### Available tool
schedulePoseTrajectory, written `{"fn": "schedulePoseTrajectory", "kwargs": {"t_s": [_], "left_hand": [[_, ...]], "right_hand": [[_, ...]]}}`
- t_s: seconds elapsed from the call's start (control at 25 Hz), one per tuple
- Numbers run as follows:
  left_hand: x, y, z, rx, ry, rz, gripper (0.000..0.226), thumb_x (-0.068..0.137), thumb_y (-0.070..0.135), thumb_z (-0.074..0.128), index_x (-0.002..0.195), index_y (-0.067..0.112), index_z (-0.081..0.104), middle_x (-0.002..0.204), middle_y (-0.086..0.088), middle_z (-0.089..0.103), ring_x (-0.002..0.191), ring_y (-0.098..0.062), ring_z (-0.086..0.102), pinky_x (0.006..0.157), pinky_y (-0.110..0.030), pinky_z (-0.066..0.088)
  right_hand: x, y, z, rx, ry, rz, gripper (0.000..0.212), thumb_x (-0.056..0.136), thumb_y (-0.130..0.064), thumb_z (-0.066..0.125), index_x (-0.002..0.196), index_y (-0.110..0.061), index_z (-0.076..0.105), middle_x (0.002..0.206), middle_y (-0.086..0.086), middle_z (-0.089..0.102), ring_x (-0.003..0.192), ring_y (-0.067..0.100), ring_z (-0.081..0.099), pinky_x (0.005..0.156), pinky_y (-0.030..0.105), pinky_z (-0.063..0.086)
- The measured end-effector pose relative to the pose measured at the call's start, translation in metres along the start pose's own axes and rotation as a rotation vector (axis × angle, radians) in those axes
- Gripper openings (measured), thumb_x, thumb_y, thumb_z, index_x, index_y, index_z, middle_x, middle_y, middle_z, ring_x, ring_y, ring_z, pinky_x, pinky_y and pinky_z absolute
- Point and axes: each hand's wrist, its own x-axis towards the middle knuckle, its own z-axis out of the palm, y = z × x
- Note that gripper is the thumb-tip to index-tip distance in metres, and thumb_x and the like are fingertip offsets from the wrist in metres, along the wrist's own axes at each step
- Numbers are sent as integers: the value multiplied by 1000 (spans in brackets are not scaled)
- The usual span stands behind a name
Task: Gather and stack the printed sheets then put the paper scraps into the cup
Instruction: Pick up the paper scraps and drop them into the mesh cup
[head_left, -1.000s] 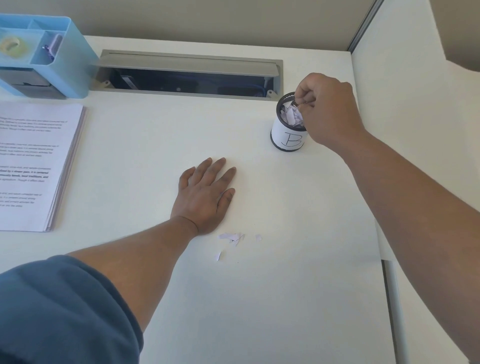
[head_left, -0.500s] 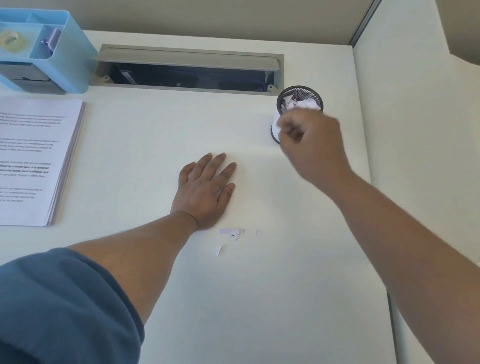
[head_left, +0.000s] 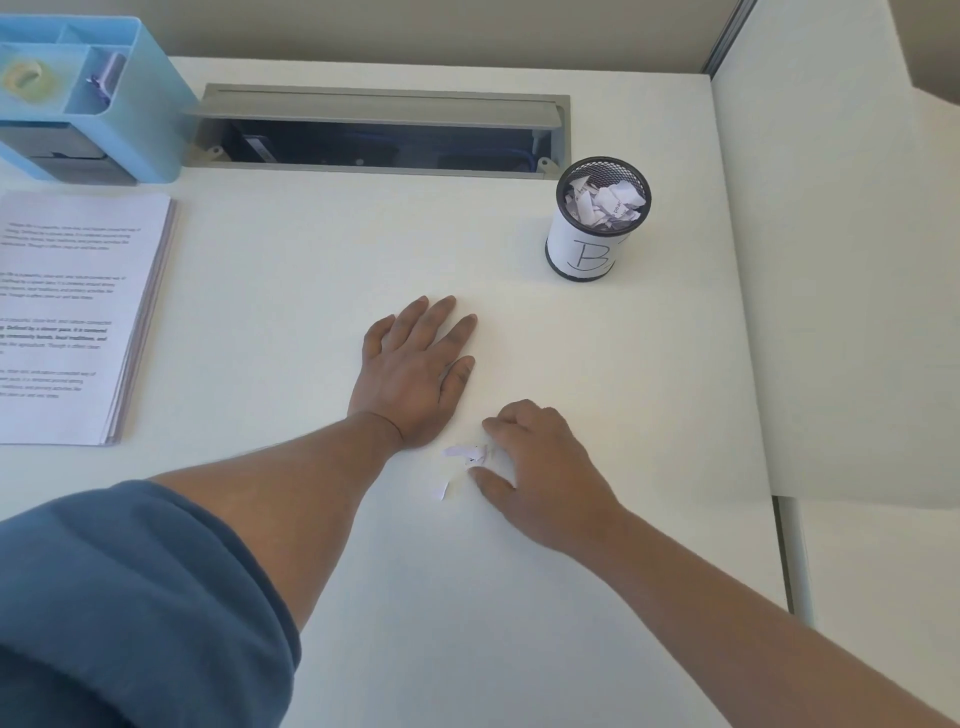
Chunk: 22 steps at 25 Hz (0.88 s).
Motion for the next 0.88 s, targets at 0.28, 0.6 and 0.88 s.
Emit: {"fn": "schedulePoseTrajectory", "kwargs": {"t_s": [0.28,0.6,0.88], "left_hand": [[0,0,0,6,-8,-1,56,106,51,20,160,38,28,171,10,15,158,-20,4,126,-42,1],[0,0,0,-8,-2,-3,58,105,52,19,160,37,30,171,9,16,158,-20,6,126,-42,2],[0,0,0,1,-10,-7,53,108,49,25,160,37,28,172,9,14,159,-20,4,126,-42,2]], "right_hand": [[7,-14,37,-124,180,-108,26,88,-37,62,106,-21,72,110,1,57,95,28,51,81,39,53],[19,14,-19,-28,-76,-28,24,93,-13,47,83,-23,66,93,-6,55,90,24,55,79,41,52],[14,17,-24,-73,-230,-73,43,96,-6,57,128,-33,65,115,-14,46,102,13,40,89,35,47]]}}
